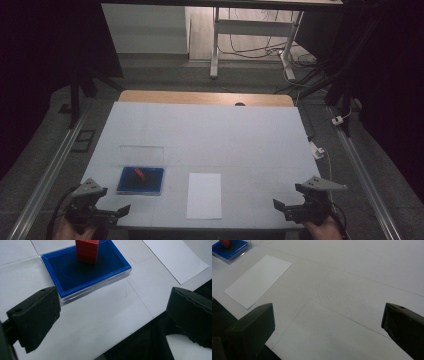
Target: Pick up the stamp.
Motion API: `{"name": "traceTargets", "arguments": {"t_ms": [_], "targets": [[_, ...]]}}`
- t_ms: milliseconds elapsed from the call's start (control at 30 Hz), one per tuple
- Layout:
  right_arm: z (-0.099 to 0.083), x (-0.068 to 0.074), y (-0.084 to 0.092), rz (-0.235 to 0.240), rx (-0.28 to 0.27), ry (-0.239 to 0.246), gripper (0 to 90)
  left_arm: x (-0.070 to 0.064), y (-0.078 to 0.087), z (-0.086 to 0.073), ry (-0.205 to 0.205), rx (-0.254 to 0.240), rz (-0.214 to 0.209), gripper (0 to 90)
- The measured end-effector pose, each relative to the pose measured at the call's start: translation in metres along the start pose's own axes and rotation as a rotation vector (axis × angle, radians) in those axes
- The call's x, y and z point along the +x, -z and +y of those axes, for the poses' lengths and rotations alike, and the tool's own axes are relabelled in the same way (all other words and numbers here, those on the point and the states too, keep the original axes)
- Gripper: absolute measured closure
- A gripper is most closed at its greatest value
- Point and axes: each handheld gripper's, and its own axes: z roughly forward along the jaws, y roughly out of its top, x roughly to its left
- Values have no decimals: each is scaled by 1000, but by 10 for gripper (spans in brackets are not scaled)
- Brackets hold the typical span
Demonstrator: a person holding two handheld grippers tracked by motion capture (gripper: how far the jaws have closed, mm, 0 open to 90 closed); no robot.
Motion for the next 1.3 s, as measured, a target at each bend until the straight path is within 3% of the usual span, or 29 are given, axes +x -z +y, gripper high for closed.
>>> {"name": "traceTargets", "arguments": {"t_ms": [300, 767, 1133, 1300], "targets": [[0, 0, -1, -3, 9, 2, 0, -4, 3, 4, -23, -34, 3, 0], [0, 2, -2, 3, 14, 17, 0, -5, 0, 13, -66, -43, 33, 0], [1, 2, -3, 8, 23, 22, 0, -1, -19, 24, -108, -35, 17, 0], [1, 2, -3, 9, 26, 21, 0, -1, -28, 28, -119, -28, 37, 0]]}}
